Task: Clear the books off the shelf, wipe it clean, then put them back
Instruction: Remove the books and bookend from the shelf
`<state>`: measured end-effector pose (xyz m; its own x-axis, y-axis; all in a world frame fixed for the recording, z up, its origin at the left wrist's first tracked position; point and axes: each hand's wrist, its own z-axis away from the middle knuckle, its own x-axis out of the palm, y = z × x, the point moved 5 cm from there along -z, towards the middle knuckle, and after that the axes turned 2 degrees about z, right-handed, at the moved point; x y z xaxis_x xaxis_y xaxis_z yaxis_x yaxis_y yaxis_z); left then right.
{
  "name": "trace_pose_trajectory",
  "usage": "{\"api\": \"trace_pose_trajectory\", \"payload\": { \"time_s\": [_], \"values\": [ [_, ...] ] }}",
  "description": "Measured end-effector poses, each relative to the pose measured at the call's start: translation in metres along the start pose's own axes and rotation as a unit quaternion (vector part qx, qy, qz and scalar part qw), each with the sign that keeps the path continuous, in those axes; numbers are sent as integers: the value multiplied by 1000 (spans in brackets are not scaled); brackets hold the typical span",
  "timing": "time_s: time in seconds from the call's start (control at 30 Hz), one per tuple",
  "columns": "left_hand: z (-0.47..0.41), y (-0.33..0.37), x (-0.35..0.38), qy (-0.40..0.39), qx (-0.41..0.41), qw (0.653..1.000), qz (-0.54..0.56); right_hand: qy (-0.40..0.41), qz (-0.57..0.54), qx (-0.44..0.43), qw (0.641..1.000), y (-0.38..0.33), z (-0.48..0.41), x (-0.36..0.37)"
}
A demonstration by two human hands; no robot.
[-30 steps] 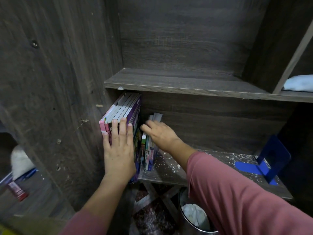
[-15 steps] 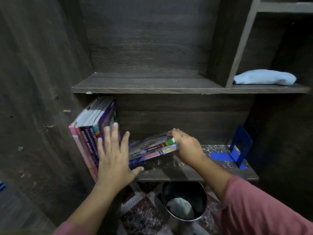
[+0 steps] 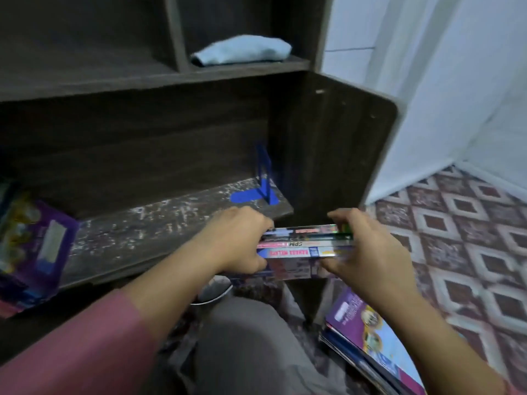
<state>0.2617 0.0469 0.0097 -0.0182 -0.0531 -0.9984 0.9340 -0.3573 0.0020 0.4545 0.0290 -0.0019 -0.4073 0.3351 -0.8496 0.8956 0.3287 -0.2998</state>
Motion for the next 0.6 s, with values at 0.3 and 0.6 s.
{"api": "trace_pose_trajectory", "payload": {
  "time_s": [0.3,0.6],
  "values": [
    [-57,194,64,-67,209,974,-60,-226,142,94,959,121,96,3],
    [-109,248,144,33,268,963,-5,-13,256,109,961,218,134,38]
  ]
}}
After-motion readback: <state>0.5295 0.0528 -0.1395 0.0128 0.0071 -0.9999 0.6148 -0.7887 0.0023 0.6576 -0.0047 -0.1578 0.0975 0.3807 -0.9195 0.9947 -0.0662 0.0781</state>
